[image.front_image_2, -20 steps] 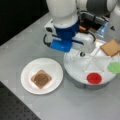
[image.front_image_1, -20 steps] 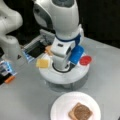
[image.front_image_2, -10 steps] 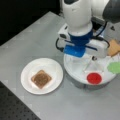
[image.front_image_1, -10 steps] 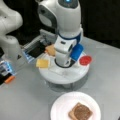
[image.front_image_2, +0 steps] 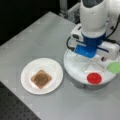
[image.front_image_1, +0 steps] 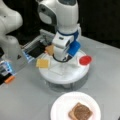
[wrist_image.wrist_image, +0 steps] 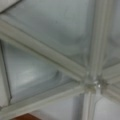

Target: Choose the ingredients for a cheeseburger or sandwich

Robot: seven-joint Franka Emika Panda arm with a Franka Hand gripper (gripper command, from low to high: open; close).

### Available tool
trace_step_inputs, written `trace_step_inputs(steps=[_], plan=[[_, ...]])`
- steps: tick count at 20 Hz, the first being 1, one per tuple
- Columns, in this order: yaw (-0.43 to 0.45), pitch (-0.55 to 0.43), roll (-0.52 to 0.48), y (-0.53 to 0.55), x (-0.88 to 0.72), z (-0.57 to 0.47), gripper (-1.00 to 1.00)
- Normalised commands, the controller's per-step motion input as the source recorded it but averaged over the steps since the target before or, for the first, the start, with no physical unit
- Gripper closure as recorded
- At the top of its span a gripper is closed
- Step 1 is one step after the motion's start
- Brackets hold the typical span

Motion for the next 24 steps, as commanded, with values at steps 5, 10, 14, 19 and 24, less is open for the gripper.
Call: trace_step_inputs(steps=[5, 10, 14, 19, 24], plan=[[-0.004, -0.317, -0.024, -0.18, -0.41, -0.17, -1.0], [0.05, -0.245, 0.015, -0.19, -0.1, -0.19, -1.0], [0.067, -0.164, -0.058, -0.13, 0.02, -0.17, -1.0], [0.069, -0.114, -0.052, -0.05, 0.11, -0.13, -1.0], [0.063, -0.084, -0.007, 0.01, 0.15, -0.09, -1.0]])
